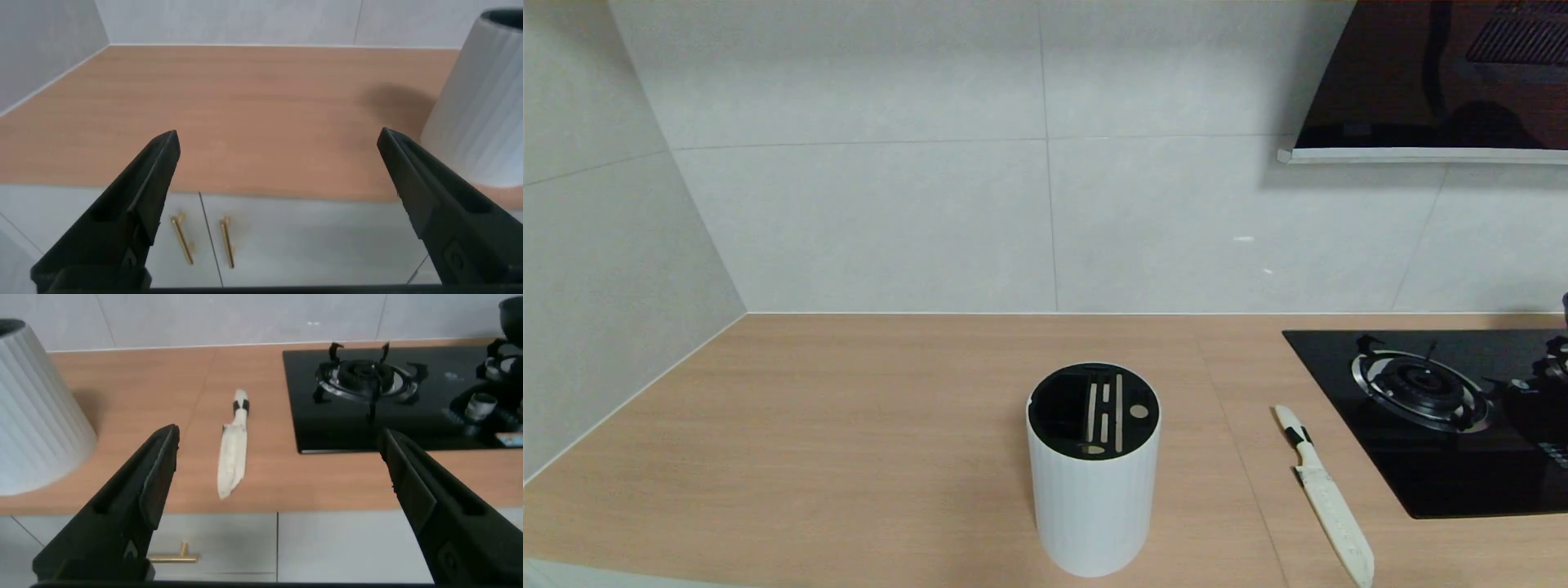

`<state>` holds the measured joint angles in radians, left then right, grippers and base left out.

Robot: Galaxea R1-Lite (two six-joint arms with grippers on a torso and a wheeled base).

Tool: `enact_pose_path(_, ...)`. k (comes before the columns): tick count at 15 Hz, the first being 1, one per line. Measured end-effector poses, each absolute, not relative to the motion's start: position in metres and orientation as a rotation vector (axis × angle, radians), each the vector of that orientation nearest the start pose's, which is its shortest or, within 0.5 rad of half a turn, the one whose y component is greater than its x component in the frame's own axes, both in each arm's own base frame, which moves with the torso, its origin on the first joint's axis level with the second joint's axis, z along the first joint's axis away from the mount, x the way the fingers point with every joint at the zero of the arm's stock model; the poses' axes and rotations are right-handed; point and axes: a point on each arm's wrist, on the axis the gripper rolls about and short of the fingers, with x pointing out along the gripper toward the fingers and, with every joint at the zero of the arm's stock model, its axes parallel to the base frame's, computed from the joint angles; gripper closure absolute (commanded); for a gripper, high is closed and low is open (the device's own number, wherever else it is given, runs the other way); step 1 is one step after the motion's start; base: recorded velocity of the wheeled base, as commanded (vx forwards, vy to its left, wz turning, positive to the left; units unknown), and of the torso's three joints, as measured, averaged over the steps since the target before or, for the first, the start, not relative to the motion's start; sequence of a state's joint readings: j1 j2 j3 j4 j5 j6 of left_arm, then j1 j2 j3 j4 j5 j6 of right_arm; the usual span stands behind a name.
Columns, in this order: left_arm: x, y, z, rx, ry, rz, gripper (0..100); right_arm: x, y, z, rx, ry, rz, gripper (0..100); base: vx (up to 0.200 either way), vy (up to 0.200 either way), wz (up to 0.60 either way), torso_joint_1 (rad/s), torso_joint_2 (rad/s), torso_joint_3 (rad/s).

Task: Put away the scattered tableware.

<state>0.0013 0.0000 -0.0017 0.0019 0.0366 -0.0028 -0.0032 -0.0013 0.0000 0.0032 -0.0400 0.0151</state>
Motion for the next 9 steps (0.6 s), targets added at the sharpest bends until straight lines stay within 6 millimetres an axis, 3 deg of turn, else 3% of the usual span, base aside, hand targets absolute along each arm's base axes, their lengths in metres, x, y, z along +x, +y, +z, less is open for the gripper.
enact_pose_path(9, -0.0229, 0.0008, 0.0756, -0.003, 0.001, 0.038, 0, -0.0229, -0.0007, 0.0751, 0.011, 0.002, -0.039, 0, 0.000, 0.000, 0.00, 0.005, -0.01, -0.004)
